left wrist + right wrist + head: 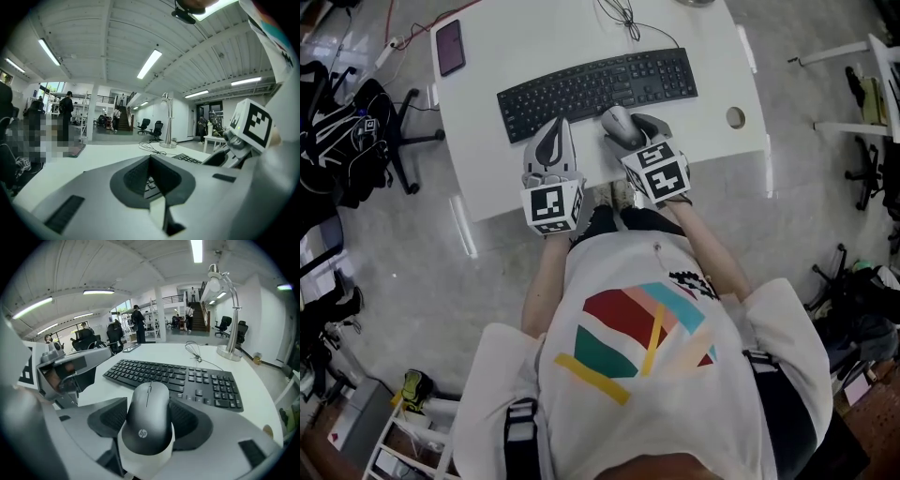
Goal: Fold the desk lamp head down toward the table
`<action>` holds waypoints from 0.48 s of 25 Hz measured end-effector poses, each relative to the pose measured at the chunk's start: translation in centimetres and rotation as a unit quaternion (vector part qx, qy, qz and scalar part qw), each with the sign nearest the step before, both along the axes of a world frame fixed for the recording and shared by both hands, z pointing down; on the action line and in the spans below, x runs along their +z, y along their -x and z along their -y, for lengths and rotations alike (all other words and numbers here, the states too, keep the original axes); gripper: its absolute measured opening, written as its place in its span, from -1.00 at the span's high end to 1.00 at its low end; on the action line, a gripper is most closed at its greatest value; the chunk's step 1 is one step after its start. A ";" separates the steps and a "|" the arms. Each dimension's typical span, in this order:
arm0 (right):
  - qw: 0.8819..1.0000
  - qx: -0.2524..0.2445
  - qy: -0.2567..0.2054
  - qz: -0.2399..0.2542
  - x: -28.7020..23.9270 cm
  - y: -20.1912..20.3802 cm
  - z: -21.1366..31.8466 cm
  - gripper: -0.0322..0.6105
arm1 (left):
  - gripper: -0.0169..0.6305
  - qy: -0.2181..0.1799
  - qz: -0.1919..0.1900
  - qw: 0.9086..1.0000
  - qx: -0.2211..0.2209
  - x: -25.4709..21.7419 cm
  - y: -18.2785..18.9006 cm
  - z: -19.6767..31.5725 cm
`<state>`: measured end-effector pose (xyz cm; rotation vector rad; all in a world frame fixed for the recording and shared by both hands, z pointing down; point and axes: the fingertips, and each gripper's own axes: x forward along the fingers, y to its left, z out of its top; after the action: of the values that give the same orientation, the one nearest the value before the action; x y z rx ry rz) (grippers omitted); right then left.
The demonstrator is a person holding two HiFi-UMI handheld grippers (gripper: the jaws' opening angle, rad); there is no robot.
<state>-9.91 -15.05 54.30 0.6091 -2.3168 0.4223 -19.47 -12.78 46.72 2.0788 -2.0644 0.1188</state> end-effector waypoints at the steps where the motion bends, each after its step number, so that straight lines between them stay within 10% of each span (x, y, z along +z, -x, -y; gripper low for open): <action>1: 1.000 0.011 -0.005 0.002 -0.5 -0.6 0.6 0.00 | 0.81 -0.001 0.000 1.000 0.006 0.0 -0.3 0.3; 12: 0.989 0.130 -0.067 -0.005 -3.7 -10.3 9.8 0.00 | 0.81 -0.006 0.001 0.998 0.070 -0.4 -5.3 4.8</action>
<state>0.40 -24.84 50.61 0.9822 -2.2760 0.3824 -14.14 -17.55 46.34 2.2311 -1.9232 0.1316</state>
